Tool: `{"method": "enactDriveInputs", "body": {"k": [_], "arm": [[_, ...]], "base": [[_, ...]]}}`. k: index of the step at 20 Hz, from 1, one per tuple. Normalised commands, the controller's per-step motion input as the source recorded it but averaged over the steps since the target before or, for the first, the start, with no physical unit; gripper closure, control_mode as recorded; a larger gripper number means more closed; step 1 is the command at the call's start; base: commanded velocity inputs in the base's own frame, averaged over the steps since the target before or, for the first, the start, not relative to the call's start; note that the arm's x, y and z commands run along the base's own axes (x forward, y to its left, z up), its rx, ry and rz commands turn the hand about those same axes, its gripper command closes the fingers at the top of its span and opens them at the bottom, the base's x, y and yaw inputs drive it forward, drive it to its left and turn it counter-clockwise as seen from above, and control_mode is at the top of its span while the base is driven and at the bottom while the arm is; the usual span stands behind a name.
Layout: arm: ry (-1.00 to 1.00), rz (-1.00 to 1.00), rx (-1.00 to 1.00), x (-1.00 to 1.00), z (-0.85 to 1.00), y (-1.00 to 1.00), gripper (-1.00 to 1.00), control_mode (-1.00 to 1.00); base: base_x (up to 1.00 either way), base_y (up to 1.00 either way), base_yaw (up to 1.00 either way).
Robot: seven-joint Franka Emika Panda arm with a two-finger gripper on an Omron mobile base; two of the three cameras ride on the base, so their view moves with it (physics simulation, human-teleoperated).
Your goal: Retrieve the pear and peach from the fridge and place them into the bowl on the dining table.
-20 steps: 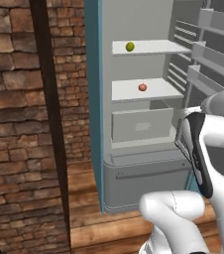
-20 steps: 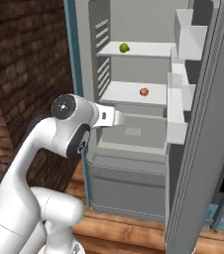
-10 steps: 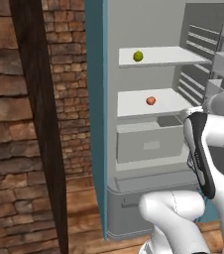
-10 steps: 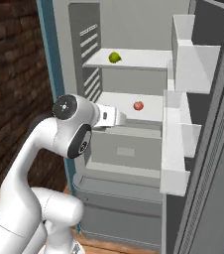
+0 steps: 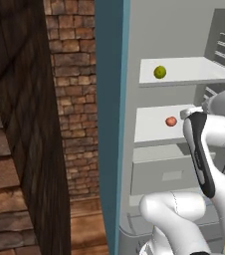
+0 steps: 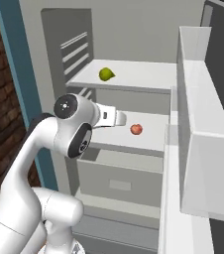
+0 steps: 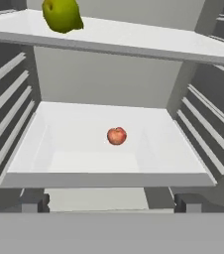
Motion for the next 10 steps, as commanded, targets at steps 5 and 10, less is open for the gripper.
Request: {"method": "enactDriveInputs", "body": {"k": [5, 10], "arm": [[0.00, 0.00, 0.00, 0.00, 0.00, 0.00, -1.00, 1.00], [0.00, 0.00, 0.00, 0.03, 0.01, 0.00, -1.00, -1.00]], "base": [[0.83, 0.00, 0.13], [0.15, 0.00, 0.00]]}}
